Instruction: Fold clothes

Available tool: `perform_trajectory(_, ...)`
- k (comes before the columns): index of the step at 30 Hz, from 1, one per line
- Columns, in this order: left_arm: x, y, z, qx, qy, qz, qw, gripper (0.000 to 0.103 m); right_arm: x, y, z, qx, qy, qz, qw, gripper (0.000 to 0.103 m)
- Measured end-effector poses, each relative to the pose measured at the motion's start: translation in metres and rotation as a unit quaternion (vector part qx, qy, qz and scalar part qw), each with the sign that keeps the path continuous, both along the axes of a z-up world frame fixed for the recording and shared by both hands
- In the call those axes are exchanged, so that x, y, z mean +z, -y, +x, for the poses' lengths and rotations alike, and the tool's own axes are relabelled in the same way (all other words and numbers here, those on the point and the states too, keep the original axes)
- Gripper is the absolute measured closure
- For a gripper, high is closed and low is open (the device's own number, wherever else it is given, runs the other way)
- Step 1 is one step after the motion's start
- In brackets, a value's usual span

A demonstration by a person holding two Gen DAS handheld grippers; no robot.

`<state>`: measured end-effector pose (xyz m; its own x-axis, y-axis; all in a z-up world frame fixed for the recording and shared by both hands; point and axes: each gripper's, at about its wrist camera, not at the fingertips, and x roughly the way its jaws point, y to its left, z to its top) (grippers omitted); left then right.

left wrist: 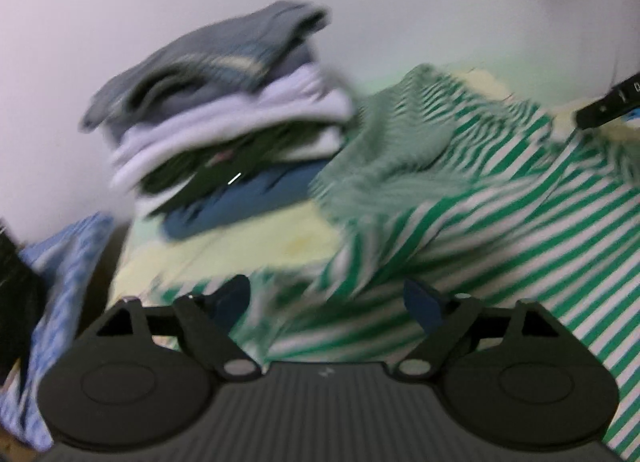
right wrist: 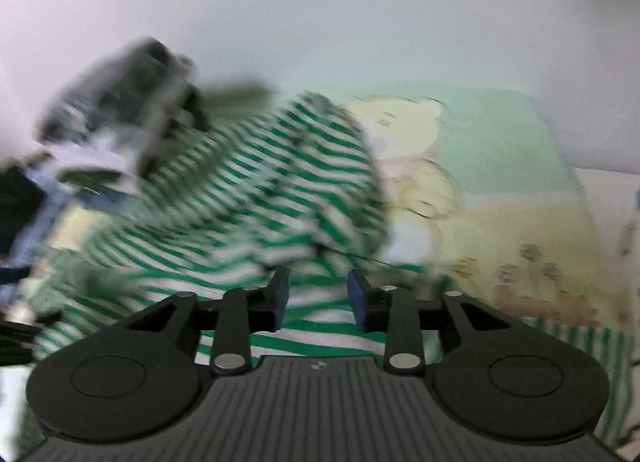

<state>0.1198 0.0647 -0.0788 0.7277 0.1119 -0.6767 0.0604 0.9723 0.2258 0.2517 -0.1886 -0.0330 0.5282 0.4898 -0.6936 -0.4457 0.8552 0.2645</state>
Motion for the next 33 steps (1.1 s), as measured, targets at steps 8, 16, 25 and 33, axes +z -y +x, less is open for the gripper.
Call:
perform_trajectory(8, -0.021, 0.006, 0.088, -0.005, -0.094, -0.047, 0.9945, 0.077, -0.031, -0.054, 0.033, -0.03, -0.054, -0.036, 0.997, 0.043)
perform_trajectory(16, 0.0, 0.011, 0.122, -0.01, -0.043, -0.004, 0.999, 0.088, -0.001, -0.062, 0.071, -0.079, 0.024, -0.015, 0.996, 0.095)
perform_trajectory(25, -0.03, 0.039, 0.149, -0.027, -0.034, 0.098, 0.9942, 0.076, -0.045, -0.061, 0.115, -0.123, -0.029, -0.036, 0.991, 0.093)
perform_trajectory(33, -0.007, 0.015, 0.114, -0.082, -0.012, 0.083, 0.9932, 0.062, -0.016, -0.003, 0.102, -0.151, -0.036, 0.014, 0.988, 0.06)
